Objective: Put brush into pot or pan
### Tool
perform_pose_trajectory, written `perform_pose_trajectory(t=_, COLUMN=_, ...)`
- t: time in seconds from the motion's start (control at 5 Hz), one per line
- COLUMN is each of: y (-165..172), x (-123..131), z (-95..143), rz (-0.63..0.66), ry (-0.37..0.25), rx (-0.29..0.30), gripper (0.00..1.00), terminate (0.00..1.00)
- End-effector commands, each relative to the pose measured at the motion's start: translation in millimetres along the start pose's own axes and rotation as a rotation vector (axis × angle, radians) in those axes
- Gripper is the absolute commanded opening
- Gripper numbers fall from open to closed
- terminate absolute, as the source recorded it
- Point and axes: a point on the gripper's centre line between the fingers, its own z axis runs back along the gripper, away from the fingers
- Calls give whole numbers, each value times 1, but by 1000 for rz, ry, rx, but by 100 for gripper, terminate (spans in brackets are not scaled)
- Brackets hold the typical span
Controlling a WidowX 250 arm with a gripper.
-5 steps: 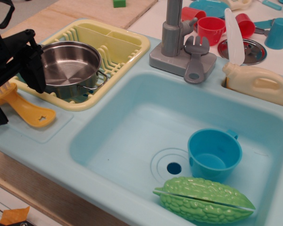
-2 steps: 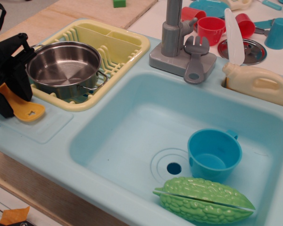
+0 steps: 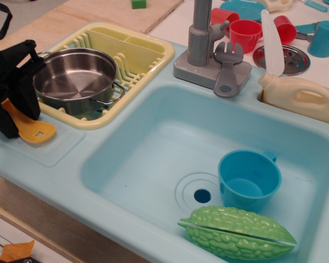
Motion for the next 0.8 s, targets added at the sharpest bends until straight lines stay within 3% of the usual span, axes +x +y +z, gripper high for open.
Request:
perform_pose_trajectory(t=0.0, y=-20, x=3, z=20, rz=-48, ry=-42, rx=-39, gripper=0, terminate=0)
perform_pose_trajectory(t=0.4, y=-64, x=8, z=35, rz=-191, ry=-27, rx=-166, gripper=0, terminate=0)
perform_pose_trajectory(t=0.6, y=-85, x=10, z=31, rz=-240, ry=27, rx=-209, gripper=0, terminate=0)
